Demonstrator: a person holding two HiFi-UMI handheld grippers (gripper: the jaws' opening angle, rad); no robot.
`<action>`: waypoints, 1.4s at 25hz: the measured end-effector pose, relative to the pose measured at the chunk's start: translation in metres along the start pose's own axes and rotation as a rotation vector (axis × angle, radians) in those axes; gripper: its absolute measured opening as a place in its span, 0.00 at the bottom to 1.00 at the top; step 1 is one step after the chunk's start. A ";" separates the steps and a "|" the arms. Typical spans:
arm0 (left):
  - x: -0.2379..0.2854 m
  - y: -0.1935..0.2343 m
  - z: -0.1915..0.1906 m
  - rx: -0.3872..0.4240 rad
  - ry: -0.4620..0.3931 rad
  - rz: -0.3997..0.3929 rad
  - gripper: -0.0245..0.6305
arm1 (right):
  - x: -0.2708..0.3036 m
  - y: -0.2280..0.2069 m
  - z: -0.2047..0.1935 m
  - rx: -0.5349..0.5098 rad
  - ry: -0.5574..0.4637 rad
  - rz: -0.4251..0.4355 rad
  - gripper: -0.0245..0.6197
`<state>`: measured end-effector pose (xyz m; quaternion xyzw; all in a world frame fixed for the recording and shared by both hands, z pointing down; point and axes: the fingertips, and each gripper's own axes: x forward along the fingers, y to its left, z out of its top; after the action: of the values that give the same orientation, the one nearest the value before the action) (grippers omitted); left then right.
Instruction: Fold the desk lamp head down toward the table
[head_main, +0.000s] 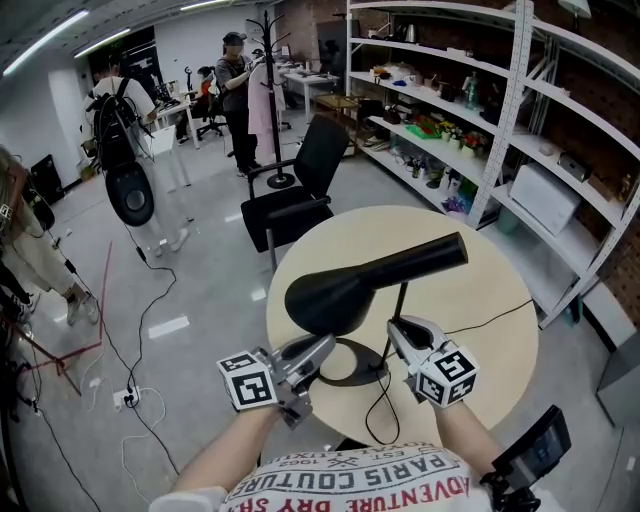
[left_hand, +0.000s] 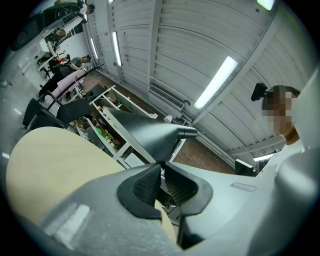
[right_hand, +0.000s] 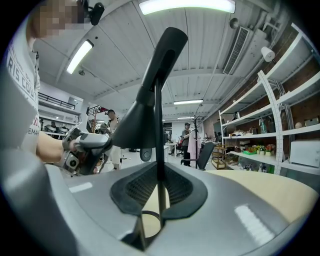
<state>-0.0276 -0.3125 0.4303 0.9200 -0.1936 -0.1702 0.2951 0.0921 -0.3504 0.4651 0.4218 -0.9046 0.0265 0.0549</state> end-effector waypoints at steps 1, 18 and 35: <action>0.000 0.000 -0.002 -0.006 0.000 -0.001 0.08 | 0.000 0.001 0.000 0.001 0.001 0.000 0.11; 0.012 -0.004 -0.018 -0.089 -0.014 -0.036 0.07 | -0.001 0.000 0.003 -0.006 -0.006 -0.008 0.10; 0.018 -0.007 -0.036 -0.169 -0.014 -0.066 0.07 | -0.001 0.005 0.003 -0.014 -0.010 -0.020 0.10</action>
<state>0.0054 -0.2981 0.4497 0.8966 -0.1500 -0.2019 0.3646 0.0883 -0.3469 0.4618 0.4308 -0.9007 0.0176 0.0537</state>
